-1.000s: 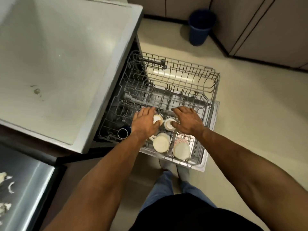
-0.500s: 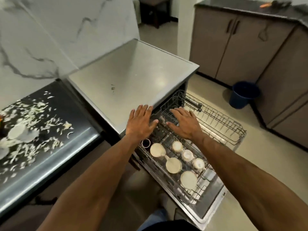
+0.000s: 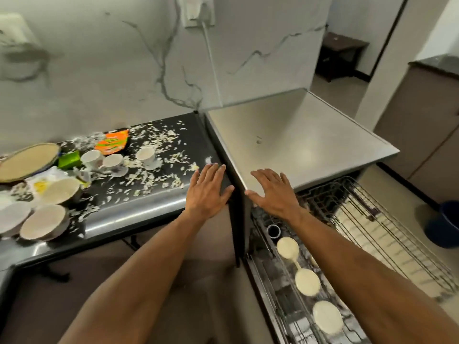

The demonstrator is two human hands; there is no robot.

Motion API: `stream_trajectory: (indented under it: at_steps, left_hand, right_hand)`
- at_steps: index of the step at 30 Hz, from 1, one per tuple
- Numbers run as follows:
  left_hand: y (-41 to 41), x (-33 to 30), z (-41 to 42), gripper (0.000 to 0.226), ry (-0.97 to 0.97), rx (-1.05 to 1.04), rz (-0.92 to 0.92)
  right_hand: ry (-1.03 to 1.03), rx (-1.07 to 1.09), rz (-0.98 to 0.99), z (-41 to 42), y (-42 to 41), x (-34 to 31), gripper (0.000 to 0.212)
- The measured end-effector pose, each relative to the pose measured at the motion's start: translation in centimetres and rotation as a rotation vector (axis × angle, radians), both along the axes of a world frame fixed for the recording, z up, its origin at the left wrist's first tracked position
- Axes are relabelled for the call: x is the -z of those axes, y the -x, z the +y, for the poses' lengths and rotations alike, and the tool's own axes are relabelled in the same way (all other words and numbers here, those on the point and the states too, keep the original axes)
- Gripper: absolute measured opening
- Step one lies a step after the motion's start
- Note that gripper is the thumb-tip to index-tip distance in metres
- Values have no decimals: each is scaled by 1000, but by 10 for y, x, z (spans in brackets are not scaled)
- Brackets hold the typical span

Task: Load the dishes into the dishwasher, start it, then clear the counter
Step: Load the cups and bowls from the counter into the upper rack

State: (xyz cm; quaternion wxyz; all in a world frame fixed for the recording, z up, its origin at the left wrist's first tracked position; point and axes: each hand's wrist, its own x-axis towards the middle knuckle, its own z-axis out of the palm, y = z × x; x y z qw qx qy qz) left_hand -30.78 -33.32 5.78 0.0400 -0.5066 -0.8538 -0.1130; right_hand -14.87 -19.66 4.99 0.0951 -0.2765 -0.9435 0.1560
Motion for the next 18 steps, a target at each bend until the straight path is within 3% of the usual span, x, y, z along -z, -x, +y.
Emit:
stream_trajectory:
  at_steps: [3, 18]
  left_hand:
    - [34, -2, -27, 66, -32, -53, 1]
    - [185, 19, -165, 68, -57, -364, -43]
  right_hand:
    - [-8, -47, 14, -17, 43, -4, 74]
    - [19, -284, 29, -109, 239, 4, 64]
